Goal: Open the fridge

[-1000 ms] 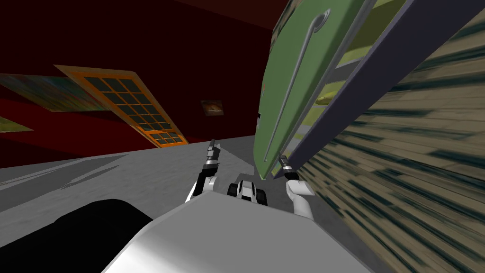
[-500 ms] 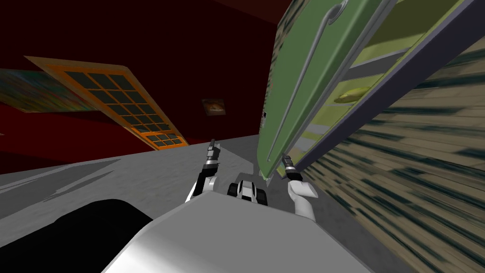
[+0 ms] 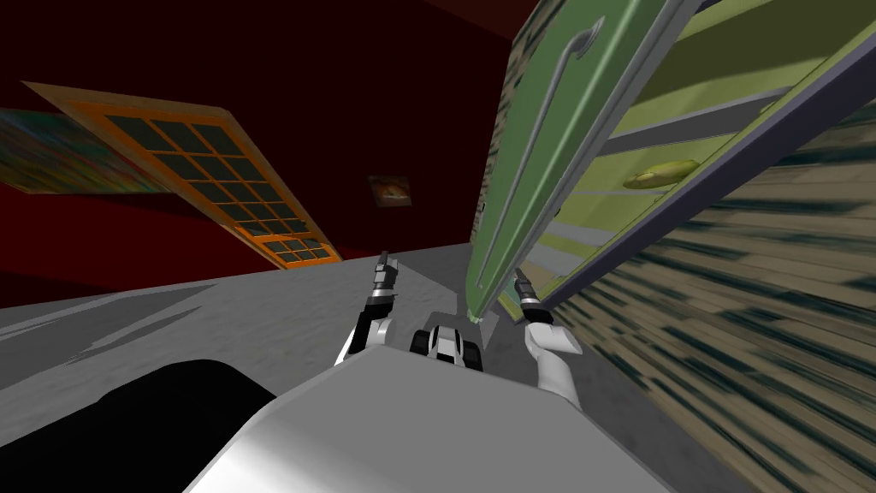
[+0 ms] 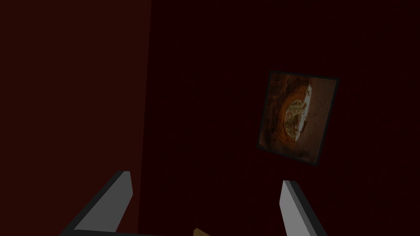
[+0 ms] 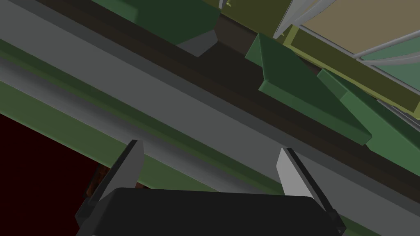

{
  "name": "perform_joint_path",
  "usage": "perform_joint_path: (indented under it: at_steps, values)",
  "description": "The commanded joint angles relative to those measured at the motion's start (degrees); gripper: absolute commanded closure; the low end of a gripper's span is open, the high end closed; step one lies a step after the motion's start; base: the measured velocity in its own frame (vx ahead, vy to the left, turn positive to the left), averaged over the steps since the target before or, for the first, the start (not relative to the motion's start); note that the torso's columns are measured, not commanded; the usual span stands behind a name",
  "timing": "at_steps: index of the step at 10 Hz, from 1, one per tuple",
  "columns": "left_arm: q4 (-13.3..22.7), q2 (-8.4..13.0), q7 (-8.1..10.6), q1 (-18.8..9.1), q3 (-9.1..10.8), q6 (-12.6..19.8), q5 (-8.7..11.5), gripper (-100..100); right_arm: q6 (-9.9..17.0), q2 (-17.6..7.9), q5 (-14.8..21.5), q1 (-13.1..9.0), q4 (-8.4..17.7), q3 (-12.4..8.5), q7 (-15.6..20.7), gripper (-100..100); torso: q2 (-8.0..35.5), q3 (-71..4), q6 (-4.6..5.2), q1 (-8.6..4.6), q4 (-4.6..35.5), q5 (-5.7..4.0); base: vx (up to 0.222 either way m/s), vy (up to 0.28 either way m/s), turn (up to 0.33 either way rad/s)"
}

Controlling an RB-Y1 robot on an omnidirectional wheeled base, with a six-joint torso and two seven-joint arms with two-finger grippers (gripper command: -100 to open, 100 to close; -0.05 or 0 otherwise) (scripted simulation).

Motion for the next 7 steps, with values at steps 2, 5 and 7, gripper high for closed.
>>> perform_joint_path:
  at_steps: [2, 5, 7]
  values:
    - [0.0, 0.0, 0.0, 0.0, 0.0, 0.0, 0.0, 0, -3.6, -5.6, -1.3, -4.0, 1.8, 0.3, 1.0, -100, 0.0, 0.0, -0.02, 0.49, 0.0, 0.14, -0.03, -0.061, 0.05]
    - [0.0, 0.0, 0.0, 0.0, 0.0, 0.0, 0.0, 0, -7.8, -8.0, -3.0, -9.0, 3.8, 0.7, 2.0, -100, 0.0, 0.0, -0.02, 0.58, 0.0, 0.17, -0.043, -0.058, 0.061]
    - [0.0, 0.0, 0.0, 0.0, 0.0, 0.0, 0.0, 0, -9.7, -8.5, -3.8, -11.0, 4.6, 0.9, 2.4, -100, 0.0, 0.0, -0.02, 0.51, 0.0, 0.15, -0.043, -0.06, 0.056]
